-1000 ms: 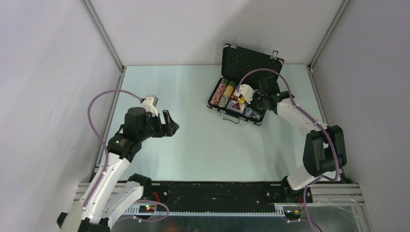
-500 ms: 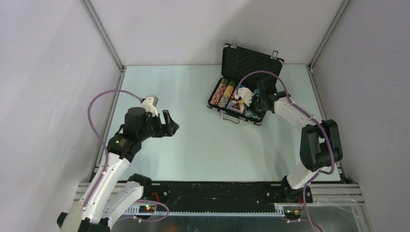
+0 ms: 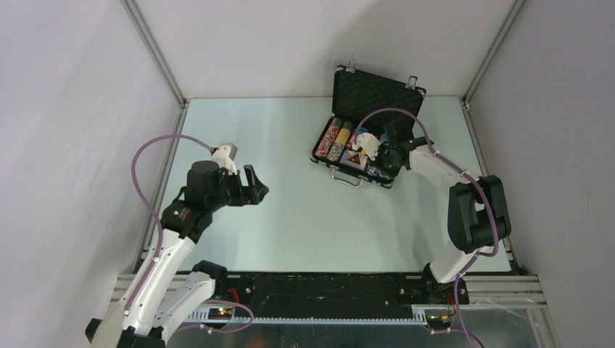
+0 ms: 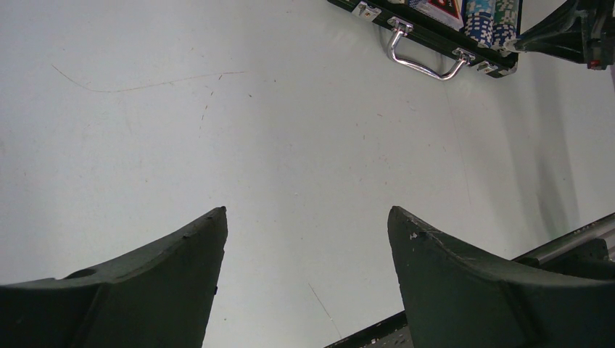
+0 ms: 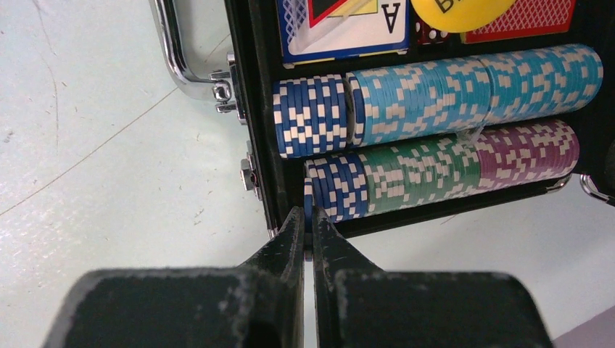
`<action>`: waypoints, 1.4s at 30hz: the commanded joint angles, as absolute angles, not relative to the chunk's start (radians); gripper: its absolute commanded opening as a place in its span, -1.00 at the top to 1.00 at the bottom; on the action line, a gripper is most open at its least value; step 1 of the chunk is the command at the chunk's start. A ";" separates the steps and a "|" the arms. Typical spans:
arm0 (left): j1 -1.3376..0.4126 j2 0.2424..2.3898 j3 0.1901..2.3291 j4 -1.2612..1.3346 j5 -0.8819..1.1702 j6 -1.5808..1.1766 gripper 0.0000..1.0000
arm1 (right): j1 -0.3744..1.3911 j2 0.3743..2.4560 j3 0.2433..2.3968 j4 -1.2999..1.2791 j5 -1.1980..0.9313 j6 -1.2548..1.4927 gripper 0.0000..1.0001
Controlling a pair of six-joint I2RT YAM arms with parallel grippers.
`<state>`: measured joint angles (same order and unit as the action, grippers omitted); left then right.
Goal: Pack up texas hold em set
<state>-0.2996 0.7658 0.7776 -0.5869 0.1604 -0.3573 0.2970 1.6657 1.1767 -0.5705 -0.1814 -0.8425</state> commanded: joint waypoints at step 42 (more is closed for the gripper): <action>-0.293 0.769 0.781 -0.572 0.164 -0.334 -0.73 | 0.174 1.368 1.083 -0.247 -0.475 -0.553 0.21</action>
